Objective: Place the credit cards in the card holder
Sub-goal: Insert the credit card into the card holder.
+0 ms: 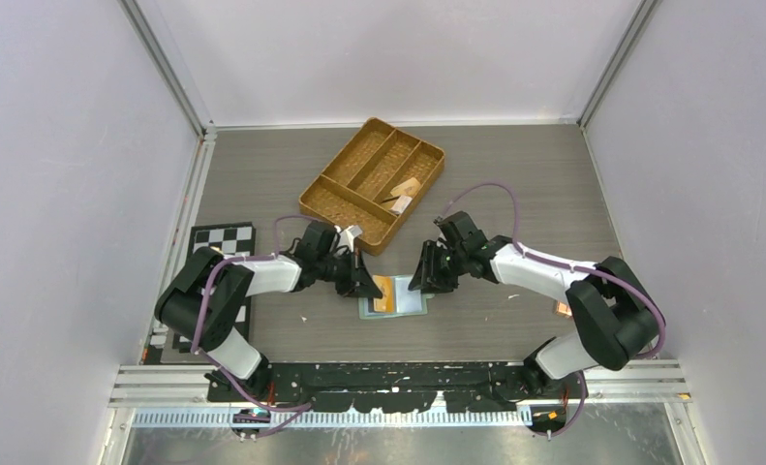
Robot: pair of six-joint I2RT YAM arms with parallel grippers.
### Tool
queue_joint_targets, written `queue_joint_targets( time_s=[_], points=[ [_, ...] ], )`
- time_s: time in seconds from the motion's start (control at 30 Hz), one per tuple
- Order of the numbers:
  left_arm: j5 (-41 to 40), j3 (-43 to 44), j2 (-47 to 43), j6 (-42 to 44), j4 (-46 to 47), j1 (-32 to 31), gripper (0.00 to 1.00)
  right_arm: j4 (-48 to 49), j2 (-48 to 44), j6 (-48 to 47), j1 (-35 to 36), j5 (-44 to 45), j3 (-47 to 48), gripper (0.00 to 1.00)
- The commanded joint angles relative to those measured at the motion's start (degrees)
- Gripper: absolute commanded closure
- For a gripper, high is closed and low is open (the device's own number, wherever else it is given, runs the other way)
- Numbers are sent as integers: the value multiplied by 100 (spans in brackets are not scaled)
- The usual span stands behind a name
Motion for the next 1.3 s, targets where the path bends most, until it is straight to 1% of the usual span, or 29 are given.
queue_joint_targets(
  time_s=[0.0, 0.4, 0.83, 0.93, 1.03, 1.1, 1.27],
  points=[
    [-59, 243, 0, 141, -3, -15, 100, -179, 18, 25, 56, 245, -60, 58],
    [-58, 264, 56, 181, -56, -15, 100, 90, 255, 143, 102, 181, -203, 59],
    [-61, 265, 211, 212, -23, -12, 100, 948, 339, 587, 111, -142, -492, 71],
    [-87, 265, 212, 241, -50, -15, 100, 898, 413, 588, 111, -16, -501, 79],
    [-168, 305, 184, 326, -183, -15, 100, 605, 423, 479, 117, 200, -451, 89],
    [-219, 318, 186, 372, -264, -15, 100, 390, 415, 415, 115, 376, -404, 94],
    [-60, 326, 266, 275, -118, -15, 100, 159, 427, 328, 118, 568, -348, 99]
  ],
)
